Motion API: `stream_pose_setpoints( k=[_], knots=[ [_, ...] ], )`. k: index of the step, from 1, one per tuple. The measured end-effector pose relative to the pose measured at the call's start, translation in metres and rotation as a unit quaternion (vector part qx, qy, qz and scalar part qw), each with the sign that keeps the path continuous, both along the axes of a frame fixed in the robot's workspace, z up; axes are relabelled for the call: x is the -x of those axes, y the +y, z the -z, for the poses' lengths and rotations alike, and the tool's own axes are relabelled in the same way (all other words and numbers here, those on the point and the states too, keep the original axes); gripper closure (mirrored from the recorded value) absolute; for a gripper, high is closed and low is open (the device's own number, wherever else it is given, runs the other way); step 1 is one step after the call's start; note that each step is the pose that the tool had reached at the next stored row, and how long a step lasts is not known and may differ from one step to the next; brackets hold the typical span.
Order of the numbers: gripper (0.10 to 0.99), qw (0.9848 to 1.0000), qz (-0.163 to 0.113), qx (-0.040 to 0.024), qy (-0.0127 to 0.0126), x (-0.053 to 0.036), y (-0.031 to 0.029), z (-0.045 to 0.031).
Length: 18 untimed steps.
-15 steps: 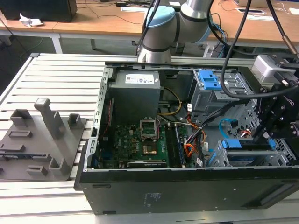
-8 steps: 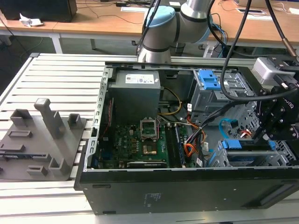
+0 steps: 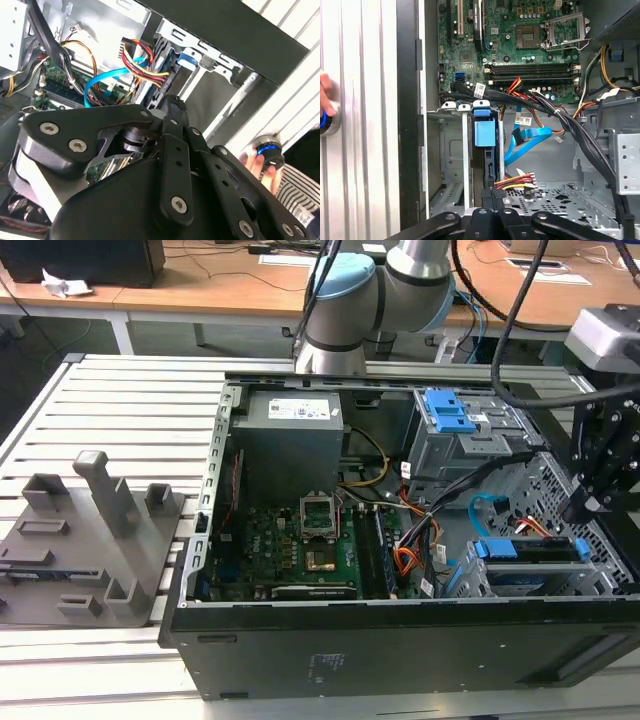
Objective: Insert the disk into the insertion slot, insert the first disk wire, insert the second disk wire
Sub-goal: 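Insert the first disk wire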
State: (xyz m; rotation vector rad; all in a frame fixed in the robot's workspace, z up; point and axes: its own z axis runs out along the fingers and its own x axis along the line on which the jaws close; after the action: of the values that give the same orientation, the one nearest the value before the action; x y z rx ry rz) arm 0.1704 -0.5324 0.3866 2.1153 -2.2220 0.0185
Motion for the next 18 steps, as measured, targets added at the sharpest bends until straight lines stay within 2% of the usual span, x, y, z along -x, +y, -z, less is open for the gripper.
stream_pose_setpoints(
  k=[1,6,8,9,11,18],
  knots=[
    [0.98,1.0,0.0,0.0011,0.0,0.0,-0.0001,-0.008],
    [0.98,1.0,0.0,0.0013,0.0,0.0022,0.0,-0.0085],
    [0.98,1.0,0.0,0.0011,0.0,0.0185,0.0,-0.0082],
    [0.98,1.0,0.0,0.0011,0.0,0.0236,0.0,-0.0082],
    [0.98,1.0,0.0,0.0011,0.0,0.0281,-0.0001,-0.0083],
    [0.98,1.0,0.0,0.0011,0.0,0.0284,0.0,-0.0083]
  ],
)
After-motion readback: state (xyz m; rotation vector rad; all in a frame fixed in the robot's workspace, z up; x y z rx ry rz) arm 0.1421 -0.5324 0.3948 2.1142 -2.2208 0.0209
